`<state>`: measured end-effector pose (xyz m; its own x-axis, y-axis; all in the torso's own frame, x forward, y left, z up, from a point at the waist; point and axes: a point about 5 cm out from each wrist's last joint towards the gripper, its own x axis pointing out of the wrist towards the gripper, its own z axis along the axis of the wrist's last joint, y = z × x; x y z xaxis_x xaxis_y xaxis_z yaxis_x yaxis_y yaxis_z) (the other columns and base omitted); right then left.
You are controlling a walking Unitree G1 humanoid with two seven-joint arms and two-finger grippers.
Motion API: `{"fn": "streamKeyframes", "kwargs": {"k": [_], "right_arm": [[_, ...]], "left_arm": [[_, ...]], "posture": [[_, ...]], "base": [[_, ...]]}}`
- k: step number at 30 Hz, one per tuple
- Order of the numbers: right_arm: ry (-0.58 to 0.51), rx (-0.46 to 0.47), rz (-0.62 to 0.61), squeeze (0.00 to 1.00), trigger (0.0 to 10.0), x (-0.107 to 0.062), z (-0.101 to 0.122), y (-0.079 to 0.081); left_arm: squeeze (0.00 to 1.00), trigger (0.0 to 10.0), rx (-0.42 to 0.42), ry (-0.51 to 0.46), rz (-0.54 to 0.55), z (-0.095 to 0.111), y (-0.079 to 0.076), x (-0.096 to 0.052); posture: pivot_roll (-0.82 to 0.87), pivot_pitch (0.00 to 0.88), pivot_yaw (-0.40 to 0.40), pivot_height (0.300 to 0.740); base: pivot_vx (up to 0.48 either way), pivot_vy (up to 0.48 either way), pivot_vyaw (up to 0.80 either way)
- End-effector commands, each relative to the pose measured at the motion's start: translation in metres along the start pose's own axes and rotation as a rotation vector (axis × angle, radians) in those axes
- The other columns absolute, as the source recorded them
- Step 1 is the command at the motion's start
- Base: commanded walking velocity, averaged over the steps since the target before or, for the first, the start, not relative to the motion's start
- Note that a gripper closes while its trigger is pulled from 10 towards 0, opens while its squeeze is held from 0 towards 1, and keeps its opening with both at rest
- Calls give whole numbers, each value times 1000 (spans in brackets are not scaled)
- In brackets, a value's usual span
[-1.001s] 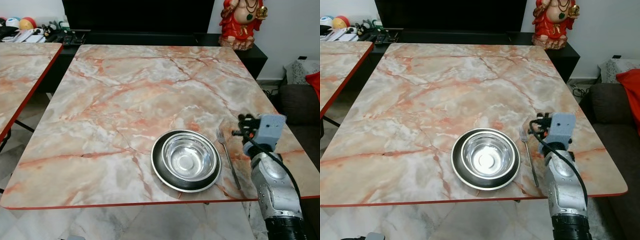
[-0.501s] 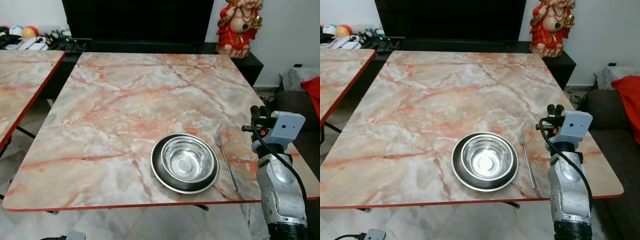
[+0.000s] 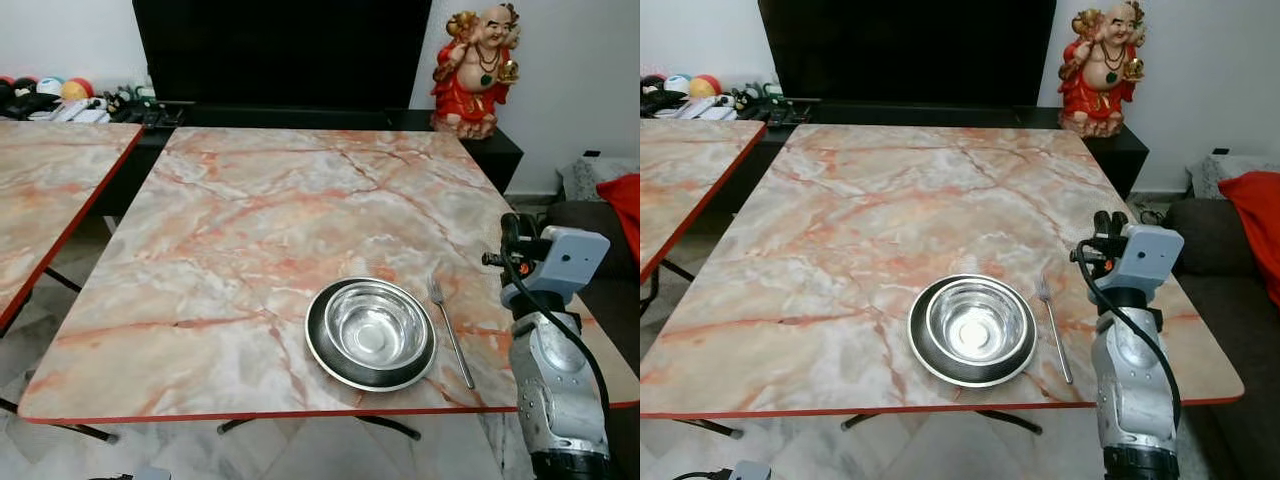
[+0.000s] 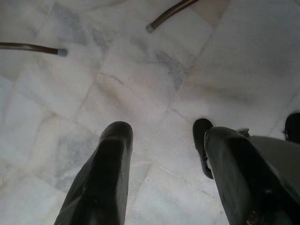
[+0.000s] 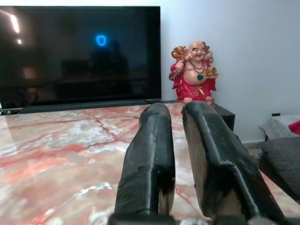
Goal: Setting the table
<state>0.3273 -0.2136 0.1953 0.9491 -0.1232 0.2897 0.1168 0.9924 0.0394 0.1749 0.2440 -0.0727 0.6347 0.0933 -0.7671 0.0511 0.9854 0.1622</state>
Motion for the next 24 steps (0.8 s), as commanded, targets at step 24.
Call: {"fn": "streamKeyframes", "kwargs": {"k": [24], "right_arm": [[-23, 0, 33, 0, 10000, 2, 3, 10]], "left_arm": [[0, 10000, 25, 43, -11, -11, 3, -3]], "posture": [[32, 16, -26, 740]], "base": [[0, 480, 0]]}}
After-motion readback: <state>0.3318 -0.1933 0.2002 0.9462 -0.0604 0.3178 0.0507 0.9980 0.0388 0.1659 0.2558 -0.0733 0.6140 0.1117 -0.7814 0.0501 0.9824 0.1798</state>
